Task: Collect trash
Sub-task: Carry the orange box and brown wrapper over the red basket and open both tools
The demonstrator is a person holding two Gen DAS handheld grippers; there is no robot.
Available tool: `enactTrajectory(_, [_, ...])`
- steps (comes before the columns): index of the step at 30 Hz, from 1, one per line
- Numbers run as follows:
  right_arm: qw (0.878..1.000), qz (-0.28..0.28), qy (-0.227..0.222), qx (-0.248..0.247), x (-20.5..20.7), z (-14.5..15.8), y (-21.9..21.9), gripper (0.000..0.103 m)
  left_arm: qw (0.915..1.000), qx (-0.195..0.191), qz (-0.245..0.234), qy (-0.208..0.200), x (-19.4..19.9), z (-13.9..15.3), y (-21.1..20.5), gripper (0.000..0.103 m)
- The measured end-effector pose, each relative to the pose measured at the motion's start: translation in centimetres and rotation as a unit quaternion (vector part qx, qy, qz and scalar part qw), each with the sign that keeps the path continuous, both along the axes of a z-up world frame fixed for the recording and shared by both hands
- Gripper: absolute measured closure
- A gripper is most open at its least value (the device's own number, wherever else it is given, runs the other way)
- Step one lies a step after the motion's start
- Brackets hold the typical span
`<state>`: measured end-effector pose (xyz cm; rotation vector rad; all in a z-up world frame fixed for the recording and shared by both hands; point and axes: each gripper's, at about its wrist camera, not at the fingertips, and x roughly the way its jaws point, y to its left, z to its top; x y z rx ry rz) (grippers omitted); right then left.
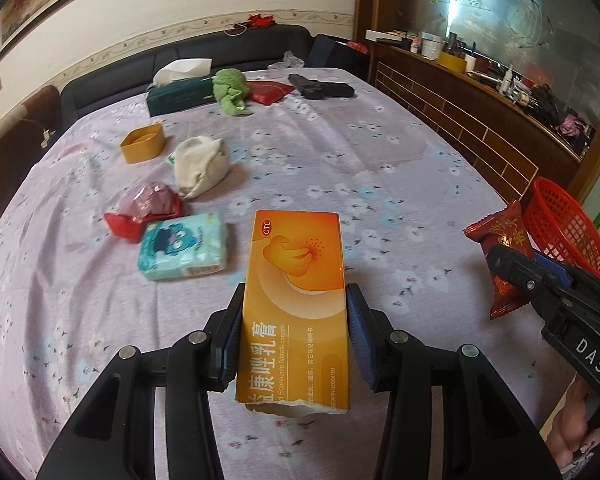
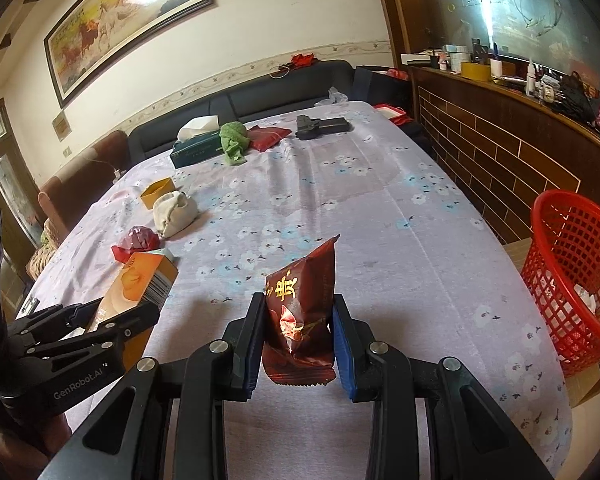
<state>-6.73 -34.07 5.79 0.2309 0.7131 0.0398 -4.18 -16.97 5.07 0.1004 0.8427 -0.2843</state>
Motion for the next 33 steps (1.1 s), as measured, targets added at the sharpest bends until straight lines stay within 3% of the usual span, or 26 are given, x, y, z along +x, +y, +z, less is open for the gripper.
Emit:
enactTrajectory(12, [0.999, -0.043, -0.021, 0.026, -1.6, 1.1, -5.0, 0.069, 0.9991, 0.01, -0.042, -0.001, 0.5, 1.1, -5.4, 0.058])
enactTrajectory(19, [0.992, -0.105, -0.049, 0.049, -3.8, 2.5, -11.1, 0.069, 0.9954, -0.003, -0.096, -0.006, 0.2, 3.2, -10.2, 0.058])
enactTrajectory(28, [0.966, -0.234, -0.079, 0.071, -8.8, 4.5, -22.2, 0.069, 0.9778, -0.051, -0.203, 0.004, -1.0, 6.0, -19.5, 0.058])
enactTrajectory(33, [0.957, -0.267, -0.083, 0.078, -10.4, 4.9, -25.9, 0.069, 0.9665, -0.064, -0.248, 0.015, -1.5, 6.0, -25.4, 0.058])
